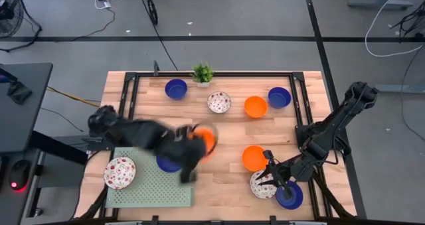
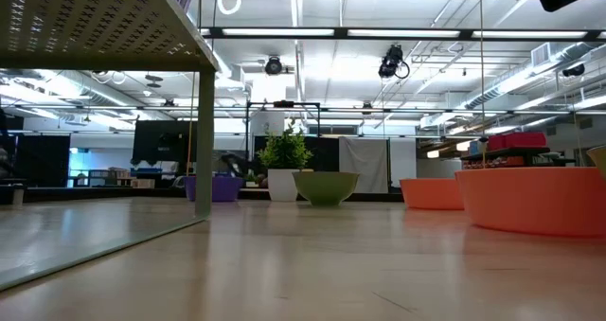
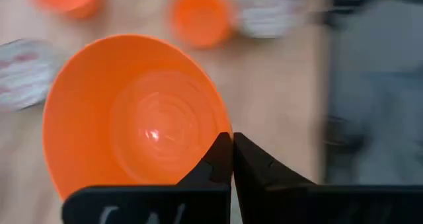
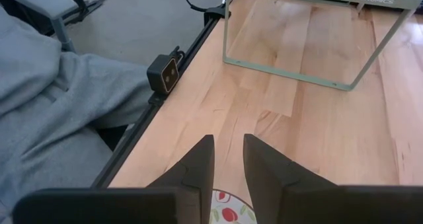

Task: Pick & Place Mini bowls
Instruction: Put the orange bowl on the shelf

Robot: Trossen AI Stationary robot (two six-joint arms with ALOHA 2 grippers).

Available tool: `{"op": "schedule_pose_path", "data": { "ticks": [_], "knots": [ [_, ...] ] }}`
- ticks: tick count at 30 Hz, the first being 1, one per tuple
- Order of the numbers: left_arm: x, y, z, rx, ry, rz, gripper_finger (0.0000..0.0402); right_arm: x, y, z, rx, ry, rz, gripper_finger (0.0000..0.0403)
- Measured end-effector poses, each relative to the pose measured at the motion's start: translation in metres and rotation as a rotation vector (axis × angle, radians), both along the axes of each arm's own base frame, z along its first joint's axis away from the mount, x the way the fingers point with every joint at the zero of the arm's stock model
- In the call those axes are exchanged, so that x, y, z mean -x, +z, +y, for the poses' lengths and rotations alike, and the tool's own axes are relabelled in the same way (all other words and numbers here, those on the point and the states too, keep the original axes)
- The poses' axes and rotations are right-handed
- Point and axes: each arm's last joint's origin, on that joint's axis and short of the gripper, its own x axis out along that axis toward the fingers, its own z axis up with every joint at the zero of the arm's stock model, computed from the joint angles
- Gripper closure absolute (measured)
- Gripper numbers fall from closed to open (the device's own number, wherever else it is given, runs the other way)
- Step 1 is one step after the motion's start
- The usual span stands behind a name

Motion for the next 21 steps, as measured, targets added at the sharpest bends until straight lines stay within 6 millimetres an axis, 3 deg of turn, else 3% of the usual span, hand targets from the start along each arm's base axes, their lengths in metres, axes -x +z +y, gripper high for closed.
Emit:
{"op": "schedule_pose_path", "data": {
  "ticks": [6,11,16,21],
  "knots": [
    [0.057,0.016,-0.076,0.143,-0.11,-0.041,0.0399,0.0,0.001,0.0,0.006,0.009,-0.015,0.0319],
    [0.094,0.007,-0.113,0.199,-0.012,0.006,0.0399,-0.001,0.001,0.0,0.002,0.008,-0.018,0.0319],
    [0.106,-0.015,-0.126,0.15,0.147,0.12,0.0399,-0.002,0.002,-0.001,-0.001,0.0,-0.021,0.0319],
    [0.097,-0.036,-0.139,0.122,0.184,0.193,0.0398,-0.004,0.002,-0.002,-0.001,-0.009,-0.022,0.0319]
  ]
}}
